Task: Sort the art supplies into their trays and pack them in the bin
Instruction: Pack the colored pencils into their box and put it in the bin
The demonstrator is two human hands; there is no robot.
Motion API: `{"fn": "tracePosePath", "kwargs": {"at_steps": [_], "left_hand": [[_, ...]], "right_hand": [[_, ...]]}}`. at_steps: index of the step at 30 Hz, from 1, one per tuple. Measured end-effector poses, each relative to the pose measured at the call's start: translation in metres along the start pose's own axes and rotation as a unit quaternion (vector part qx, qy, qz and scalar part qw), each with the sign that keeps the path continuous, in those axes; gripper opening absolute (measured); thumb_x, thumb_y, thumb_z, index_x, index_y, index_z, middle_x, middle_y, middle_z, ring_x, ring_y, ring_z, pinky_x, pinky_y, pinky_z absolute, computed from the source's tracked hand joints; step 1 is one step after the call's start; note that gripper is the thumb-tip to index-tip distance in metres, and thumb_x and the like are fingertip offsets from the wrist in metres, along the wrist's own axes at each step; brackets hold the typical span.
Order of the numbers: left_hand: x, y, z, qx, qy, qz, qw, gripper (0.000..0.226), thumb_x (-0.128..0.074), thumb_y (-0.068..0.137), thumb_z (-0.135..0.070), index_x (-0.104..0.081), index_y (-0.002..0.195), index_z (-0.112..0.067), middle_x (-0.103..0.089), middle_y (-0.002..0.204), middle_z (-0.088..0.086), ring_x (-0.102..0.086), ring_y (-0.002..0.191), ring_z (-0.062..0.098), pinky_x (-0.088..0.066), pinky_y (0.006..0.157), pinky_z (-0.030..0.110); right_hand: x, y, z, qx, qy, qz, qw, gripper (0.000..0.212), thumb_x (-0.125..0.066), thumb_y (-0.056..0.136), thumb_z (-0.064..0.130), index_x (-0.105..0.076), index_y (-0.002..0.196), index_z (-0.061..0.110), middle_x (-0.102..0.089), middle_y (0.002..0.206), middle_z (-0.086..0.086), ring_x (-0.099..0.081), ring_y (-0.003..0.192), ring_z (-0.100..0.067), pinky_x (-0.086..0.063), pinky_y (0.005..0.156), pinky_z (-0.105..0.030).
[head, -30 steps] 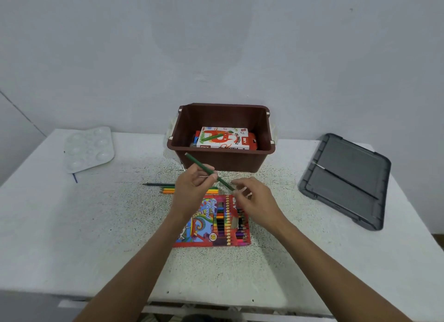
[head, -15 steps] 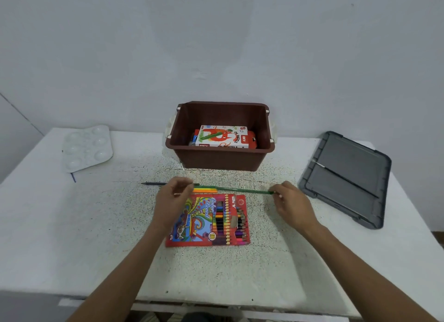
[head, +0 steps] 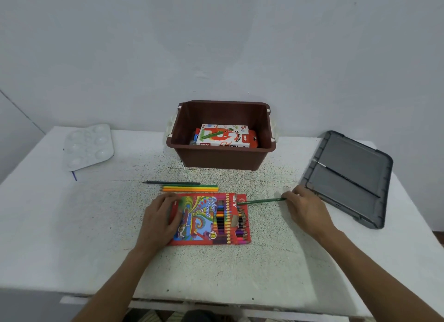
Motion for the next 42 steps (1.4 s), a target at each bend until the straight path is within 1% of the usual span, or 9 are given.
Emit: {"fn": "tracePosePath", "kwargs": {"at_steps": [4, 7, 10, 14, 19, 24, 29, 36, 42], "left_hand": [[-0.003, -0.003, 0.006, 0.004, 0.007, 0.003, 1.0, 0.046, -0.045, 0.091, -0.05, -0.062, 0.12, -0.018, -0.059, 0.127, 0.001, -0.059, 0.107, 0.014, -0.051, 0.088, 0.036], [-0.005, -0.003, 0.006, 0.001, 0.009, 0.006, 1.0, 0.046, -0.046, 0.091, -0.05, -0.062, 0.12, -0.018, -0.058, 0.128, 0.001, -0.058, 0.108, 0.015, -0.052, 0.088, 0.04], [-0.004, -0.003, 0.005, 0.006, 0.011, 0.003, 1.0, 0.048, -0.045, 0.091, -0.052, -0.062, 0.121, -0.018, -0.058, 0.129, 0.001, -0.058, 0.109, 0.015, -0.052, 0.089, 0.04], [-0.005, -0.004, 0.006, 0.011, 0.012, 0.007, 1.0, 0.049, -0.044, 0.091, -0.052, -0.063, 0.121, -0.018, -0.058, 0.129, 0.001, -0.059, 0.109, 0.016, -0.054, 0.089, 0.043], [-0.005, -0.005, 0.005, 0.01, 0.008, 0.0, 1.0, 0.05, -0.044, 0.091, -0.053, -0.062, 0.121, -0.017, -0.059, 0.129, 0.001, -0.058, 0.109, 0.015, -0.053, 0.089, 0.041], [-0.006, -0.006, 0.006, 0.011, 0.013, 0.0, 1.0, 0.048, -0.045, 0.091, -0.051, -0.062, 0.122, -0.018, -0.058, 0.129, 0.001, -0.058, 0.109, 0.016, -0.052, 0.089, 0.041], [-0.005, -0.006, 0.003, 0.018, 0.012, 0.002, 1.0, 0.05, -0.044, 0.091, -0.052, -0.062, 0.122, -0.018, -0.058, 0.129, 0.001, -0.058, 0.109, 0.015, -0.051, 0.089, 0.038], [-0.001, 0.007, 0.004, 0.028, 0.012, -0.02, 0.999, 0.033, -0.049, 0.093, -0.04, -0.064, 0.11, -0.015, -0.065, 0.115, 0.003, -0.063, 0.095, 0.015, -0.052, 0.082, 0.034], [0.006, 0.038, 0.012, 0.02, 0.09, -0.019, 0.996, 0.03, -0.048, 0.094, -0.03, -0.068, 0.109, -0.013, -0.067, 0.11, 0.005, -0.063, 0.096, 0.024, -0.049, 0.084, 0.047]], "right_hand": [[-0.009, 0.001, 0.025, 0.025, 0.022, 0.012, 0.999, 0.014, -0.078, 0.083, 0.017, -0.075, 0.097, 0.016, -0.057, 0.072, -0.002, -0.05, 0.055, -0.02, -0.03, 0.048, -0.024], [-0.012, 0.004, 0.047, 0.032, 0.048, 0.003, 0.998, 0.013, -0.076, 0.084, 0.014, -0.075, 0.097, 0.013, -0.057, 0.072, -0.001, -0.05, 0.056, -0.019, -0.029, 0.05, -0.024], [-0.021, 0.009, 0.068, 0.046, 0.071, 0.002, 0.996, 0.011, -0.072, 0.087, 0.012, -0.072, 0.098, 0.008, -0.062, 0.08, -0.005, -0.058, 0.063, -0.022, -0.034, 0.054, -0.025], [-0.035, 0.012, 0.088, 0.058, 0.094, 0.017, 0.994, 0.016, -0.07, 0.089, 0.019, -0.071, 0.102, 0.01, -0.063, 0.088, -0.005, -0.059, 0.072, -0.021, -0.043, 0.06, -0.027], [-0.045, 0.013, 0.09, 0.027, 0.163, -0.003, 0.986, 0.019, -0.067, 0.091, 0.014, -0.073, 0.109, 0.016, -0.062, 0.087, -0.003, -0.058, 0.075, -0.018, -0.049, 0.065, -0.031], [-0.048, 0.006, 0.082, -0.009, 0.219, -0.014, 0.976, 0.027, -0.053, 0.099, 0.014, -0.066, 0.123, 0.012, -0.062, 0.097, -0.001, -0.055, 0.087, -0.013, -0.046, 0.075, -0.025], [-0.05, -0.004, 0.083, 0.034, 0.202, -0.033, 0.978, 0.041, -0.04, 0.098, 0.029, -0.069, 0.118, 0.007, -0.059, 0.096, -0.004, -0.054, 0.085, -0.015, -0.047, 0.074, -0.025], [-0.046, -0.007, 0.085, 0.046, 0.189, -0.055, 0.979, 0.041, -0.039, 0.099, 0.029, -0.065, 0.121, 0.005, -0.06, 0.1, -0.005, -0.054, 0.087, -0.016, -0.05, 0.075, -0.029], [-0.047, -0.008, 0.085, 0.054, 0.188, -0.065, 0.979, 0.039, -0.041, 0.099, 0.027, -0.064, 0.12, 0.004, -0.061, 0.102, -0.005, -0.053, 0.088, -0.015, -0.05, 0.075, -0.029]]}}
Point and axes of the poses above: each hand's wrist, its own y-axis towards the middle knuckle, its own x-axis out of the back of the hand, z = x × y, the point moved 7 cm from there along y, towards the middle knuckle
